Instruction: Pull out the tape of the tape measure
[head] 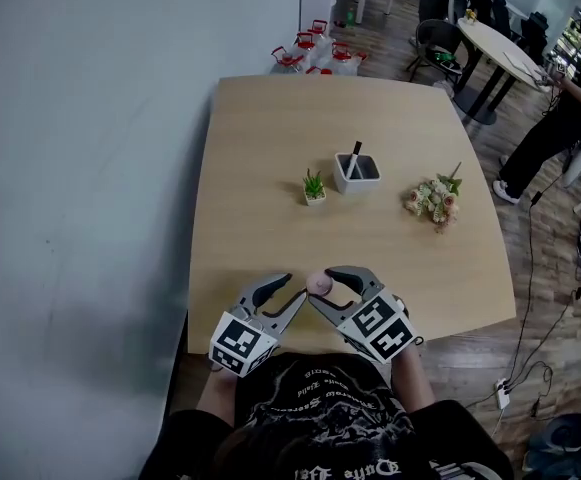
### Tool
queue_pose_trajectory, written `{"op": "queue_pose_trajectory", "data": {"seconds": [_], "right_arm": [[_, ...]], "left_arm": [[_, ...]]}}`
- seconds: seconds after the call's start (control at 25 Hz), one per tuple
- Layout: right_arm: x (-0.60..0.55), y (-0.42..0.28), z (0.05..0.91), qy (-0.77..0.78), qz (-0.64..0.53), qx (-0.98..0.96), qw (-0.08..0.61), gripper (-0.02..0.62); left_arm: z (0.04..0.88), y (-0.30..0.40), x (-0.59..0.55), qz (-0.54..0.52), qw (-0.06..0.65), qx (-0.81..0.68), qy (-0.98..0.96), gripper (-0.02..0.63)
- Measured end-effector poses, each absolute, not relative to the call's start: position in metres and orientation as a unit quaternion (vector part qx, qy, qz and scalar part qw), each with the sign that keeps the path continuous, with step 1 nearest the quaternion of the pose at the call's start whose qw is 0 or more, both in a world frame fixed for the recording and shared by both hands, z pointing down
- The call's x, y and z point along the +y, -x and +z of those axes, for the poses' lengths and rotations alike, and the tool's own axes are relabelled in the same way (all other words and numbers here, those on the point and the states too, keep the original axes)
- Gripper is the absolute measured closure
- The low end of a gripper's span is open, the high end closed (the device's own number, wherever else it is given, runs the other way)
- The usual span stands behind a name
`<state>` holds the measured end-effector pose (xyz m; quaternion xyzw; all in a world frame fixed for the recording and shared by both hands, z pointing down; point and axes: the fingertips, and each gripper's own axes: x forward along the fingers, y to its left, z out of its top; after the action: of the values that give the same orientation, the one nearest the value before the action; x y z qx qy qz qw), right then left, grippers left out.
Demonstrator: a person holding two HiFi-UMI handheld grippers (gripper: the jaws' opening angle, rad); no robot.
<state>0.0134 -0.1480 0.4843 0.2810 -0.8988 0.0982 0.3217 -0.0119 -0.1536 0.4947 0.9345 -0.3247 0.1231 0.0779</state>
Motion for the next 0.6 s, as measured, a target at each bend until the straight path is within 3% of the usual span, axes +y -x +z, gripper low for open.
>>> {"op": "queue_pose_trajectory", "data": {"seconds": [0.28,0.6], "right_arm": [[-0.15,-0.013,0.485,-0.276,0.104,-0.9,0.321,0.37],[-0.156,-0.015,0.491,-0.282,0.125,-0.899,0.311,0.37]], "left_arm": [[0.495,0.001,-0.145,0.135,0.072,-0.304,-0.94,0.588],[0.499,0.0,-0.151,0.127,0.099,-0.317,-0.935,0.594]]}}
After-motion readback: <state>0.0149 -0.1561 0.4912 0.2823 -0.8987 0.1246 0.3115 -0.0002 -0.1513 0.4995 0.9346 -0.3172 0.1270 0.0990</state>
